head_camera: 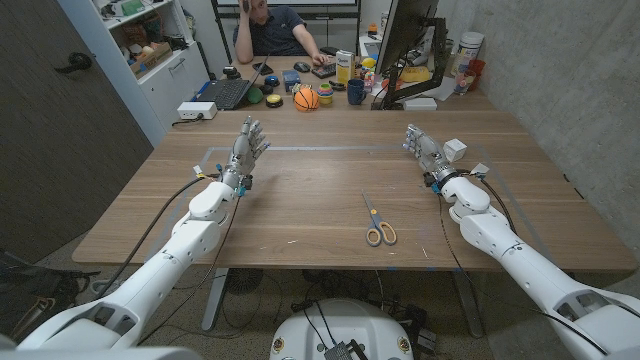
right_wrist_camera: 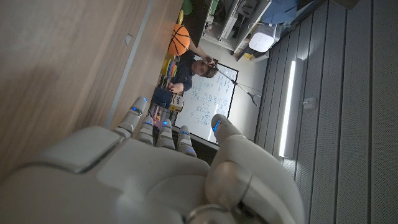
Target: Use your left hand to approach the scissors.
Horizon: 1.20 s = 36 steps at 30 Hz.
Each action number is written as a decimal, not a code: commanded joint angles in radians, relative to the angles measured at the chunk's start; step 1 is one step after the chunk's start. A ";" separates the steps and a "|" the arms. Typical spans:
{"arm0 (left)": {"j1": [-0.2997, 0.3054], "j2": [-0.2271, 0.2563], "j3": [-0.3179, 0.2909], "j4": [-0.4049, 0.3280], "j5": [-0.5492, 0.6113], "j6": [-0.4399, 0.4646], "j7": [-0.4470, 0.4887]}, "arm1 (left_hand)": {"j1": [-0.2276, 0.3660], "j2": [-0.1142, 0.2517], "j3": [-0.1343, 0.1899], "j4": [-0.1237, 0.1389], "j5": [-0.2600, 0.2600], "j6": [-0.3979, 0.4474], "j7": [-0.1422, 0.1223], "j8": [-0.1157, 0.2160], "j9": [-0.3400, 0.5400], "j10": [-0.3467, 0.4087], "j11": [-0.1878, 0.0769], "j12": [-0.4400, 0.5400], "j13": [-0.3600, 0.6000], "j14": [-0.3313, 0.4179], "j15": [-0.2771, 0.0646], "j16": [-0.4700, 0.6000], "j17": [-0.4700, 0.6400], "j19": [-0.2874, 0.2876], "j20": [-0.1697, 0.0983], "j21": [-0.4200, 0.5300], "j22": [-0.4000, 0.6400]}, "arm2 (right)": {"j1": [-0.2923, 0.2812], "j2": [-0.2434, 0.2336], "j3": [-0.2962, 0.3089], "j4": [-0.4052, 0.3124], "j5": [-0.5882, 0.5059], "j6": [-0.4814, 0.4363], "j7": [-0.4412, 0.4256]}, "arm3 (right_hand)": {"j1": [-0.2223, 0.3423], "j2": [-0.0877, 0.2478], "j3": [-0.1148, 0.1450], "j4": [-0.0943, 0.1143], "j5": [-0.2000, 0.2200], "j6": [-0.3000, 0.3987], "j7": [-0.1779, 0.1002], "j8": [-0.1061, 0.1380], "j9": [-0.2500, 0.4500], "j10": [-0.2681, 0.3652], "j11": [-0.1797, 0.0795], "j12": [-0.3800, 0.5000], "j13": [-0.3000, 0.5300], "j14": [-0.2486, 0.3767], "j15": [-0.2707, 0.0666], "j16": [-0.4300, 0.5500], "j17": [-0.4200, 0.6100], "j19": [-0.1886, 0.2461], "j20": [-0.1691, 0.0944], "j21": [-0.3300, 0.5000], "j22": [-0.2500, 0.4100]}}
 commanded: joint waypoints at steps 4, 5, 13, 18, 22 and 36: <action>0.024 -0.116 -0.174 0.009 0.157 0.022 -0.076 | 0.002 0.010 -0.002 0.006 0.005 -0.011 -0.020 0.002 0.002 -0.015 0.000 0.002 0.003 -0.005 0.006 0.001 0.002 0.003 0.005 0.005 0.003 | 0.061 0.063 0.019 0.113 -0.076 0.016 0.088 | 0.012 0.001 0.006 -0.001 0.007 -0.001 -0.007 0.007 0.005 0.002 0.010 0.007 0.005 -0.001 0.006 0.006 0.003 -0.047 0.003 0.011 0.005; 0.024 -0.122 -0.181 0.009 0.171 0.021 -0.077 | 0.003 0.010 -0.002 0.006 0.005 -0.012 -0.026 0.002 0.002 -0.015 -0.001 0.002 0.003 -0.005 0.006 0.001 0.002 0.003 0.006 0.005 0.003 | 0.059 0.066 0.025 0.110 -0.075 0.011 0.090 | 0.012 0.001 0.006 -0.001 0.007 -0.001 -0.008 0.007 0.005 0.002 0.010 0.007 0.005 0.000 0.007 0.006 0.003 -0.047 0.003 0.010 0.005; -0.006 -0.162 -0.213 0.035 0.253 -0.031 -0.136 | 0.018 0.004 -0.003 -0.004 0.004 -0.004 -0.097 0.006 0.002 -0.015 -0.009 0.002 0.003 -0.007 -0.021 -0.001 0.000 0.017 -0.004 0.010 0.002 | 0.051 0.078 0.052 0.110 -0.097 0.011 0.096 | 0.012 0.001 0.007 -0.001 0.007 -0.001 -0.007 0.007 0.005 0.001 0.009 0.007 0.005 -0.001 0.007 0.006 0.003 -0.047 0.003 0.010 0.005; -0.038 -0.173 -0.216 0.062 0.302 -0.075 -0.173 | 0.031 -0.003 -0.003 -0.015 0.003 -0.009 -0.106 0.005 0.002 -0.025 -0.022 -0.002 0.002 -0.015 -0.031 -0.005 0.000 0.016 -0.010 0.008 0.001 | 0.045 0.082 0.067 0.109 -0.109 0.018 0.097 | 0.012 0.001 0.007 -0.001 0.007 -0.001 -0.008 0.007 0.005 0.001 0.009 0.007 0.005 0.000 0.007 0.006 0.003 -0.047 0.003 0.010 0.005; -0.065 -0.174 -0.215 0.080 0.340 -0.109 -0.198 | 0.046 -0.013 -0.004 -0.026 0.002 -0.019 -0.108 0.002 0.001 -0.040 -0.035 -0.006 0.002 -0.023 -0.032 -0.008 -0.001 0.013 -0.012 0.005 0.000 | 0.036 0.084 0.079 0.101 -0.115 0.021 0.093 | 0.012 0.001 0.007 -0.001 0.007 -0.001 -0.008 0.006 0.005 0.001 0.008 0.007 0.005 -0.001 0.006 0.005 0.003 -0.046 0.003 0.009 0.005; -0.149 -0.171 -0.183 0.108 0.428 -0.224 -0.293 | 0.081 -0.028 -0.010 -0.051 -0.005 -0.081 -0.109 -0.008 0.001 -0.124 -0.069 -0.015 0.001 -0.080 -0.037 -0.021 -0.001 -0.020 -0.005 -0.008 -0.004 | 0.021 0.090 0.106 0.090 -0.119 0.017 0.098 | 0.012 0.000 0.008 -0.002 0.007 0.000 -0.010 0.006 0.005 0.002 0.007 0.007 0.005 -0.001 0.006 0.005 0.003 -0.046 0.003 0.008 0.005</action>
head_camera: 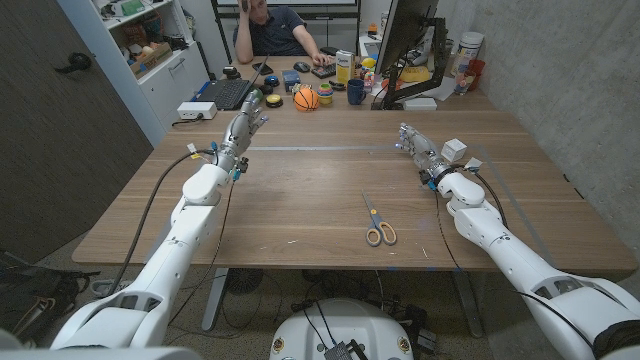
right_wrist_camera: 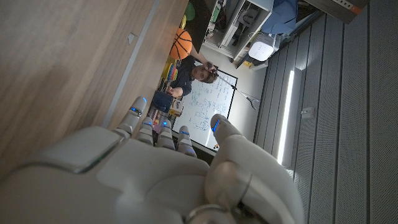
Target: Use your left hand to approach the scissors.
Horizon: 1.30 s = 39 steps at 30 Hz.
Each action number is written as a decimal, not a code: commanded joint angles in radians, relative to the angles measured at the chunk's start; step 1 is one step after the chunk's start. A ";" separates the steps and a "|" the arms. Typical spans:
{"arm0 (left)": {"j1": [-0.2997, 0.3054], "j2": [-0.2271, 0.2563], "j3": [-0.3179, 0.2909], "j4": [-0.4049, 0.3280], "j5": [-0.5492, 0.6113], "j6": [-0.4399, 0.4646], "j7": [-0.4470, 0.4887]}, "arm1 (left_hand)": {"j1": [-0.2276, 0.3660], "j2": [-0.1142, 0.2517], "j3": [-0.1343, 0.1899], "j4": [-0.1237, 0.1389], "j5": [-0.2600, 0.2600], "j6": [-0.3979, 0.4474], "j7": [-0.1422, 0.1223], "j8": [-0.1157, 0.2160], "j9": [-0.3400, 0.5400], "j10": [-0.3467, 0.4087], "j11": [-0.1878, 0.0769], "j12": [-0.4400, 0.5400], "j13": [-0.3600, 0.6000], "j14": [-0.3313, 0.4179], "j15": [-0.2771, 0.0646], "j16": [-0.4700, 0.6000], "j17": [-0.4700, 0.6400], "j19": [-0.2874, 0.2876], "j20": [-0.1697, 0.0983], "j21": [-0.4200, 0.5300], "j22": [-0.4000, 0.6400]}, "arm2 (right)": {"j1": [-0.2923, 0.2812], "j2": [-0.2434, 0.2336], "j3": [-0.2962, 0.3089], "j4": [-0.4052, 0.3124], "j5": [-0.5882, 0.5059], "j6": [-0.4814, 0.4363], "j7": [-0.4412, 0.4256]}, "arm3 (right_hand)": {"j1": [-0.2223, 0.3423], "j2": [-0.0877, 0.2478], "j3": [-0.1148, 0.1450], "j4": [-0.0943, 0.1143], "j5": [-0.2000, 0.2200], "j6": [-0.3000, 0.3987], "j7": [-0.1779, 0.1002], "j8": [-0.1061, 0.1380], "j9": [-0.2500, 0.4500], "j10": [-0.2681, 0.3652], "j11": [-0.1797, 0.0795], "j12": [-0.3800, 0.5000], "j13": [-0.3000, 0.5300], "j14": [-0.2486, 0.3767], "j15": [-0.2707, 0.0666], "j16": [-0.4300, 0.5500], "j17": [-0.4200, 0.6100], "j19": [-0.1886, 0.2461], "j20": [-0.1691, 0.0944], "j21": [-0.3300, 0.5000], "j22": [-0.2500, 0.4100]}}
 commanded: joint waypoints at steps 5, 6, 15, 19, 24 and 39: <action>-0.073 -0.007 0.027 0.016 0.110 -0.145 -0.088 | 0.025 -0.005 -0.001 -0.010 -0.002 -0.027 -0.002 -0.007 0.002 -0.046 -0.012 0.000 0.001 -0.025 0.001 -0.002 0.002 -0.019 -0.001 -0.005 -0.001 | -0.016 0.007 0.028 -0.008 -0.014 0.007 0.008 | 0.010 -0.003 0.008 -0.002 0.007 0.001 -0.011 0.006 0.005 -0.001 0.005 0.007 0.005 -0.001 0.006 0.005 0.003 -0.046 0.004 0.002 0.005; -0.076 -0.004 0.031 0.014 0.118 -0.152 -0.093 | 0.028 -0.008 -0.003 -0.012 -0.003 -0.032 -0.002 -0.008 0.002 -0.051 -0.011 -0.001 0.001 -0.028 0.001 -0.002 0.002 -0.020 0.000 -0.005 -0.002 | -0.017 0.007 0.030 -0.011 -0.012 0.004 0.008 | 0.010 -0.004 0.008 -0.002 0.007 0.001 -0.010 0.007 0.005 -0.001 0.005 0.007 0.005 -0.001 0.005 0.005 0.003 -0.046 0.004 0.002 0.005; -0.099 0.013 0.054 0.008 0.206 -0.228 -0.084 | 0.051 -0.034 -0.018 -0.032 -0.010 -0.089 -0.003 -0.009 0.001 -0.104 -0.026 -0.002 0.000 -0.065 0.005 -0.004 0.003 -0.049 0.000 -0.012 -0.005 | -0.018 0.005 0.032 -0.022 -0.021 -0.002 0.010 | 0.009 -0.004 0.009 -0.002 0.007 0.000 -0.010 0.006 0.005 -0.002 0.004 0.007 0.005 -0.002 0.005 0.005 0.003 -0.044 0.006 0.002 0.005; -0.104 0.010 0.057 0.008 0.247 -0.270 -0.058 | 0.055 -0.035 -0.020 -0.034 -0.011 -0.096 -0.003 -0.007 0.002 -0.097 -0.033 0.004 0.000 -0.069 -0.001 -0.002 0.003 -0.060 0.000 -0.014 -0.005 | -0.019 0.007 0.032 -0.028 -0.022 -0.009 0.008 | 0.009 -0.005 0.009 -0.002 0.007 0.000 -0.010 0.006 0.005 -0.001 0.002 0.007 0.005 -0.001 0.005 0.005 0.003 -0.044 0.007 0.002 0.005; -0.115 0.023 0.071 -0.011 0.291 -0.299 -0.061 | 0.063 -0.034 -0.024 -0.038 -0.013 -0.107 -0.004 -0.003 0.002 -0.124 -0.046 0.000 0.000 -0.091 -0.011 -0.003 0.004 -0.087 -0.005 -0.017 -0.006 | -0.016 0.010 0.030 -0.026 -0.025 -0.007 0.011 | 0.009 -0.005 0.009 -0.002 0.007 0.000 -0.010 0.006 0.005 -0.001 0.004 0.007 0.005 -0.001 0.005 0.005 0.003 -0.043 0.008 0.001 0.005; -0.140 0.046 0.119 -0.083 0.432 -0.365 -0.054 | 0.078 -0.023 -0.030 -0.042 -0.017 -0.134 -0.004 -0.002 0.003 -0.189 -0.053 -0.005 -0.001 -0.153 -0.022 -0.009 0.006 -0.152 -0.006 -0.022 -0.006 | -0.023 0.009 0.029 -0.052 -0.030 -0.014 0.005 | 0.008 -0.006 0.009 -0.002 0.007 0.000 -0.011 0.006 0.005 -0.001 0.000 0.007 0.005 -0.001 0.005 0.005 0.003 -0.040 0.017 0.001 0.005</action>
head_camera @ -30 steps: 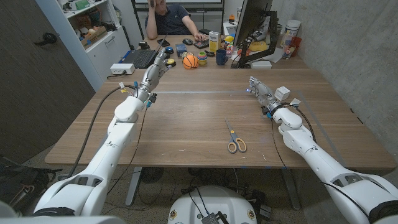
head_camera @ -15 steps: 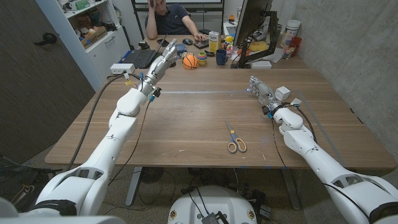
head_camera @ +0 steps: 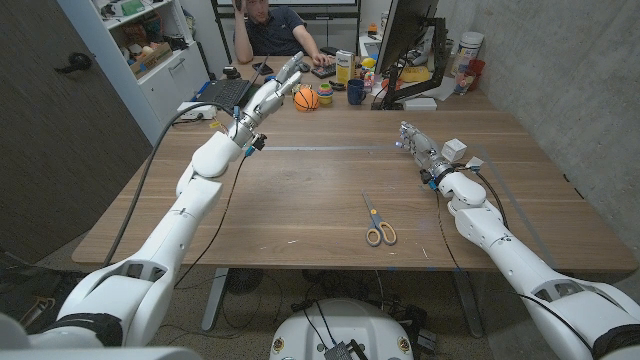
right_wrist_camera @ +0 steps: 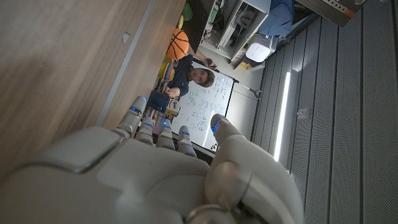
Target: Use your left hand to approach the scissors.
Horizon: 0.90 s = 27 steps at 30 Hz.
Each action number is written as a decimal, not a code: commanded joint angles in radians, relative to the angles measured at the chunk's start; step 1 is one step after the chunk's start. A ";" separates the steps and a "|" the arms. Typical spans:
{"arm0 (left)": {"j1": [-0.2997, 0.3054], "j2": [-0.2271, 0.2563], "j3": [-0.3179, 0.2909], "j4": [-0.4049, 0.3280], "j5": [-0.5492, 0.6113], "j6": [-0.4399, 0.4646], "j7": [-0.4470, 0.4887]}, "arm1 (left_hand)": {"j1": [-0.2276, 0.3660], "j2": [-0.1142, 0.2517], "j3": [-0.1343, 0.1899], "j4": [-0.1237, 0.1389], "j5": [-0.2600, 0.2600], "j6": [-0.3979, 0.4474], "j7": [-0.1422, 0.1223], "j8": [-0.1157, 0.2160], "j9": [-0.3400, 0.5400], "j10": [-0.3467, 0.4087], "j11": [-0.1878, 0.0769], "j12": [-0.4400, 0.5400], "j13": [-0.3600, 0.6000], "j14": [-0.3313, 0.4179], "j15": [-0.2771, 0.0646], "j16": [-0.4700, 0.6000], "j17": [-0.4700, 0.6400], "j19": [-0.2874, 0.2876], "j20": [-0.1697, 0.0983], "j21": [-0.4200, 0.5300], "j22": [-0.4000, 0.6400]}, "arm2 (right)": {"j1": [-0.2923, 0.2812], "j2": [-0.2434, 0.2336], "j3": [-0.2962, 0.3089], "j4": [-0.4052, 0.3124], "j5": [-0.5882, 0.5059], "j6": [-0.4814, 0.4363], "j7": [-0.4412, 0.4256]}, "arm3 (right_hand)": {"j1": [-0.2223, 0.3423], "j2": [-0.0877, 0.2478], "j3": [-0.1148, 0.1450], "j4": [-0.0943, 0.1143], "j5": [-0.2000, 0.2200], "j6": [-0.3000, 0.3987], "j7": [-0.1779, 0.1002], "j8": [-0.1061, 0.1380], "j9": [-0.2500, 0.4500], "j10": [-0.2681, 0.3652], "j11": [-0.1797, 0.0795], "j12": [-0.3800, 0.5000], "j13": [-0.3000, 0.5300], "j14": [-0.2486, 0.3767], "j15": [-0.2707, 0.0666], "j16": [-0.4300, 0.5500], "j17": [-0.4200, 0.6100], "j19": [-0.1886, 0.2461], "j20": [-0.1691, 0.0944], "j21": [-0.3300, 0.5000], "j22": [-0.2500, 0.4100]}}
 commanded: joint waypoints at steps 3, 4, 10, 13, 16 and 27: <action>-0.028 0.028 0.046 -0.068 0.163 -0.059 0.007 | 0.023 0.006 -0.003 -0.006 -0.003 -0.133 -0.005 0.005 0.003 -0.217 -0.008 -0.005 0.001 -0.129 -0.007 -0.001 0.004 -0.042 0.007 -0.006 0.003 | -0.012 -0.003 -0.001 -0.036 -0.004 -0.010 -0.010 | 0.008 -0.006 0.009 -0.002 0.007 0.000 -0.011 0.006 0.005 0.000 -0.001 0.007 0.006 -0.001 0.005 0.005 0.003 -0.042 0.008 0.001 0.005; -0.031 0.030 0.050 -0.071 0.177 -0.061 0.008 | 0.023 0.006 -0.003 -0.006 -0.003 -0.135 -0.005 0.006 0.003 -0.220 -0.008 -0.005 0.001 -0.134 -0.005 -0.002 0.005 -0.047 0.006 -0.006 0.003 | -0.013 -0.004 -0.002 -0.037 -0.005 -0.008 -0.009 | 0.008 -0.006 0.009 -0.002 0.007 0.000 -0.011 0.006 0.005 0.000 -0.001 0.007 0.006 -0.001 0.005 0.005 0.003 -0.042 0.008 0.001 0.005; -0.058 0.040 0.090 -0.077 0.213 -0.084 -0.020 | 0.025 0.008 -0.006 -0.006 -0.004 -0.142 -0.005 0.006 0.003 -0.231 -0.004 -0.004 0.001 -0.147 -0.004 -0.001 0.005 -0.061 0.010 -0.007 0.003 | -0.017 -0.005 -0.005 -0.045 -0.005 -0.012 -0.012 | 0.008 -0.006 0.009 -0.003 0.007 0.001 -0.012 0.006 0.005 0.001 -0.008 0.008 0.006 0.000 0.005 0.005 0.003 -0.042 0.009 0.000 0.005; -0.071 0.045 0.108 -0.081 0.241 -0.092 -0.032 | 0.026 0.009 -0.007 -0.006 -0.004 -0.145 -0.005 0.006 0.003 -0.234 -0.004 -0.003 0.001 -0.153 -0.004 -0.001 0.005 -0.067 0.013 -0.007 0.002 | -0.018 -0.006 -0.006 -0.046 -0.006 -0.011 -0.014 | 0.007 -0.006 0.009 -0.003 0.007 0.002 -0.012 0.006 0.005 0.001 -0.018 0.007 0.006 0.000 0.006 0.005 0.003 -0.042 0.008 0.000 0.005; -0.082 0.049 0.125 -0.087 0.275 -0.101 -0.037 | 0.027 0.010 -0.007 -0.007 -0.005 -0.148 -0.005 0.006 0.003 -0.239 -0.005 -0.003 0.001 -0.158 -0.006 -0.001 0.006 -0.070 0.013 -0.005 0.002 | -0.022 -0.007 -0.006 -0.054 -0.005 -0.017 -0.019 | 0.007 -0.007 0.009 -0.003 0.007 0.003 -0.011 0.007 0.005 0.001 -0.019 0.007 0.005 -0.001 0.005 0.005 0.003 -0.041 0.009 0.000 0.005; -0.121 0.041 0.182 -0.108 0.452 -0.159 0.014 | 0.035 0.011 -0.009 -0.010 -0.006 -0.159 -0.005 0.006 0.004 -0.255 -0.005 -0.003 0.001 -0.174 -0.006 0.000 0.006 -0.080 0.019 -0.003 0.002 | -0.045 -0.009 -0.003 -0.073 -0.001 -0.024 -0.038 | 0.005 -0.008 0.008 -0.002 0.007 0.004 -0.010 0.007 0.005 0.001 -0.020 0.007 0.005 0.000 0.006 0.005 0.004 -0.041 0.009 -0.001 0.005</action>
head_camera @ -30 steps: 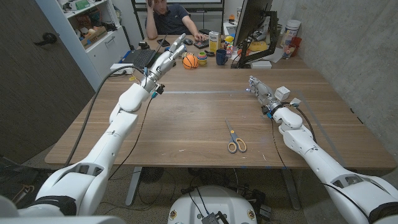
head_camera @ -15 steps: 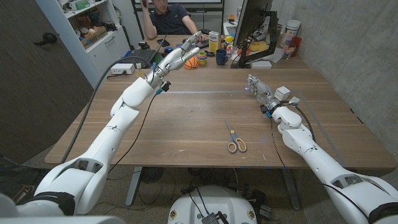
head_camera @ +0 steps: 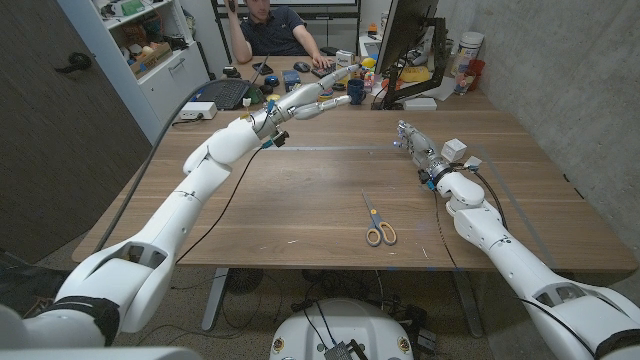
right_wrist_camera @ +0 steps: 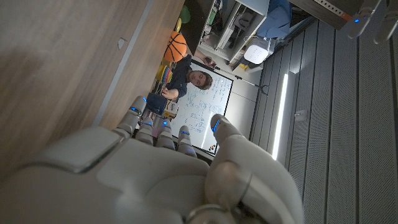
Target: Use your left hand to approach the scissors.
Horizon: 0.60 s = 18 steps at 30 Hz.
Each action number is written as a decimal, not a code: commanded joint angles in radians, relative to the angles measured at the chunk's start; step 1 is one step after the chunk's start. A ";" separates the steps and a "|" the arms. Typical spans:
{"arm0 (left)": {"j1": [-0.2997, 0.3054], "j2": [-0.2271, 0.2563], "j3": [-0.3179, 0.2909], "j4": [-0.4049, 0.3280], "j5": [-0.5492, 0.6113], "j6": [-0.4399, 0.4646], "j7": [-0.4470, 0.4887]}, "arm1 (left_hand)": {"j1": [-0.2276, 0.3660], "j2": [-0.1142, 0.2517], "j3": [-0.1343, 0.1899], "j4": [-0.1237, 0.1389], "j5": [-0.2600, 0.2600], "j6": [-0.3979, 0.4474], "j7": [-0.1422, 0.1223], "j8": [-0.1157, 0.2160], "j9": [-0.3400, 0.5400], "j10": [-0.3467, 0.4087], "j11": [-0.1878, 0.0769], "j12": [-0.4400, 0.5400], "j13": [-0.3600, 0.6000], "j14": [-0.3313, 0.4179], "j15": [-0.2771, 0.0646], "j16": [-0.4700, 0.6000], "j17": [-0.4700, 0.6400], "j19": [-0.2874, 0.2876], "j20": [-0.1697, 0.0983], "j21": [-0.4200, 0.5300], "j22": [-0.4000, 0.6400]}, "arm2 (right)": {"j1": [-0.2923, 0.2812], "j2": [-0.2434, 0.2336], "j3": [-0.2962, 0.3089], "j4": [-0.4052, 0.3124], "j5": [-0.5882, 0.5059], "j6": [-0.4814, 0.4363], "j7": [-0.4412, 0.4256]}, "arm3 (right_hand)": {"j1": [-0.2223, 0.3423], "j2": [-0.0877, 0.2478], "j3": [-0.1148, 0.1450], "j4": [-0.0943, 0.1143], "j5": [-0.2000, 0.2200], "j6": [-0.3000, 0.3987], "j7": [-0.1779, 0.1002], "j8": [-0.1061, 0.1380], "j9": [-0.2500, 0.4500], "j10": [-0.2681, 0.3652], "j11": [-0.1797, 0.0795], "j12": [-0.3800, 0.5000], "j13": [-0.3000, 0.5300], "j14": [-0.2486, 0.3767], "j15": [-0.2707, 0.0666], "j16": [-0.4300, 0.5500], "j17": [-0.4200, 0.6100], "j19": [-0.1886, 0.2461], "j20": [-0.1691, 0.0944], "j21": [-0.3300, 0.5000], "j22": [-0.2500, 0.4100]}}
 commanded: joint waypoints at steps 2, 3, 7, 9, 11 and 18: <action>-0.047 -0.004 0.068 -0.017 0.198 -0.066 0.041 | 0.018 0.000 -0.002 -0.006 -0.002 -0.165 -0.005 0.006 0.004 -0.265 -0.005 -0.004 0.001 -0.182 -0.006 0.000 0.001 -0.016 0.001 0.005 0.002 | -0.028 -0.004 0.003 -0.029 0.004 -0.007 -0.022 | 0.005 -0.009 0.003 0.002 0.007 0.001 -0.007 0.007 0.005 0.002 -0.002 0.007 0.006 0.000 0.006 0.005 0.004 -0.042 0.009 -0.002 0.005; -0.051 -0.004 0.073 -0.014 0.204 -0.069 0.042 | 0.022 0.001 -0.001 -0.008 -0.002 -0.169 -0.005 0.006 0.004 -0.274 -0.010 -0.004 0.001 -0.186 -0.006 0.001 0.001 -0.017 0.002 0.006 0.001 | -0.032 -0.005 0.004 -0.033 0.006 -0.010 -0.025 | 0.004 -0.009 0.003 0.003 0.007 0.001 -0.006 0.007 0.005 0.002 -0.002 0.007 0.006 0.000 0.006 0.005 0.004 -0.042 0.009 -0.002 0.005; -0.062 -0.003 0.091 -0.016 0.251 -0.079 0.054 | 0.031 0.004 -0.001 -0.012 -0.002 -0.179 -0.005 0.006 0.004 -0.281 -0.030 -0.002 0.001 -0.190 -0.007 0.004 0.001 -0.017 0.002 0.009 0.001 | -0.039 -0.008 0.007 -0.039 0.007 -0.008 -0.029 | 0.002 -0.010 0.002 0.004 0.006 0.001 -0.006 0.007 0.005 0.002 -0.002 0.007 0.006 0.000 0.006 0.005 0.004 -0.042 0.008 -0.002 0.005; -0.067 0.002 0.101 -0.026 0.272 -0.079 0.049 | 0.034 0.005 -0.001 -0.014 -0.002 -0.181 -0.005 0.006 0.004 -0.279 -0.034 0.001 0.001 -0.191 -0.008 0.005 0.001 -0.016 0.001 0.010 0.001 | -0.042 -0.008 0.008 -0.042 0.010 -0.008 -0.031 | 0.001 -0.010 0.001 0.004 0.006 0.001 -0.007 0.007 0.005 0.002 -0.003 0.007 0.006 -0.001 0.006 0.005 0.004 -0.042 0.008 -0.002 0.005; -0.070 0.008 0.110 -0.042 0.299 -0.075 0.046 | 0.039 0.008 0.000 -0.016 -0.002 -0.186 -0.005 0.006 0.005 -0.286 -0.037 0.000 0.001 -0.199 -0.008 0.004 0.001 -0.020 0.000 0.010 0.001 | -0.044 -0.009 0.008 -0.043 0.011 -0.007 -0.032 | 0.000 -0.011 0.000 0.005 0.006 0.001 -0.007 0.007 0.005 0.001 -0.002 0.007 0.006 -0.001 0.007 0.005 0.004 -0.042 0.008 -0.003 0.005; -0.080 0.019 0.138 -0.058 0.342 -0.079 0.043 | 0.065 0.010 0.000 -0.031 -0.002 -0.212 -0.005 0.006 0.006 -0.328 -0.034 -0.003 0.002 -0.229 -0.005 0.004 0.002 -0.038 0.001 0.009 0.001 | -0.045 -0.011 0.007 -0.043 0.013 -0.006 -0.030 | -0.003 -0.012 -0.002 0.007 0.006 0.001 -0.007 0.006 0.005 0.002 -0.003 0.007 0.006 -0.001 0.006 0.005 0.005 -0.042 0.006 -0.003 0.005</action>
